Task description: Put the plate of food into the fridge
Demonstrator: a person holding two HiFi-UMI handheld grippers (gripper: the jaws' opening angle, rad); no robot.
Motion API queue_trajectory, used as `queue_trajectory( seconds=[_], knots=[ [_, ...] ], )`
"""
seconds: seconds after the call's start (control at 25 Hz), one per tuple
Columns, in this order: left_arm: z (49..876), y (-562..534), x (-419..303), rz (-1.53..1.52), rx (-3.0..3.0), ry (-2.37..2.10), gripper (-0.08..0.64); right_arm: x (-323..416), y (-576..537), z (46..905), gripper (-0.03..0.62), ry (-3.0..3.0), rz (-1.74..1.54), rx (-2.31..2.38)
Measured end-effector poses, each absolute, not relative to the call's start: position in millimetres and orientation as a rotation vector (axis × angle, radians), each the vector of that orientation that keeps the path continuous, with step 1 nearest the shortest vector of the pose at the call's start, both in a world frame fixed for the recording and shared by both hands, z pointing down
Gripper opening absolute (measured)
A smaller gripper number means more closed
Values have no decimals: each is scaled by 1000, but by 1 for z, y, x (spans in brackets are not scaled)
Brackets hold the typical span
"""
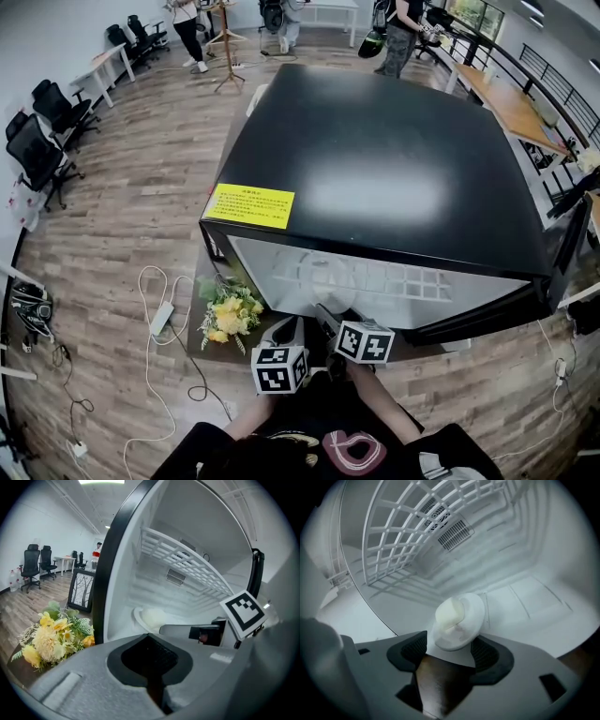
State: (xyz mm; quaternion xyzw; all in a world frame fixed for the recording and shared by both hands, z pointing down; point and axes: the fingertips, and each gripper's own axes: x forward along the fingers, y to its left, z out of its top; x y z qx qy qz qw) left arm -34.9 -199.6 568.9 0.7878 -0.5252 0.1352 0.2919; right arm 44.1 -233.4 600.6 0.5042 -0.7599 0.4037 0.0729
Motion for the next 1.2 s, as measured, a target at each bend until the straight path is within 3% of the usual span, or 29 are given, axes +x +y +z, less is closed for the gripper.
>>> queue_trajectory(
  seconds=[1.2],
  knots=[
    [584, -194, -30, 431, 2084, -1385, 8, 41, -216, 619, 347, -2003, 649, 1301]
  ],
)
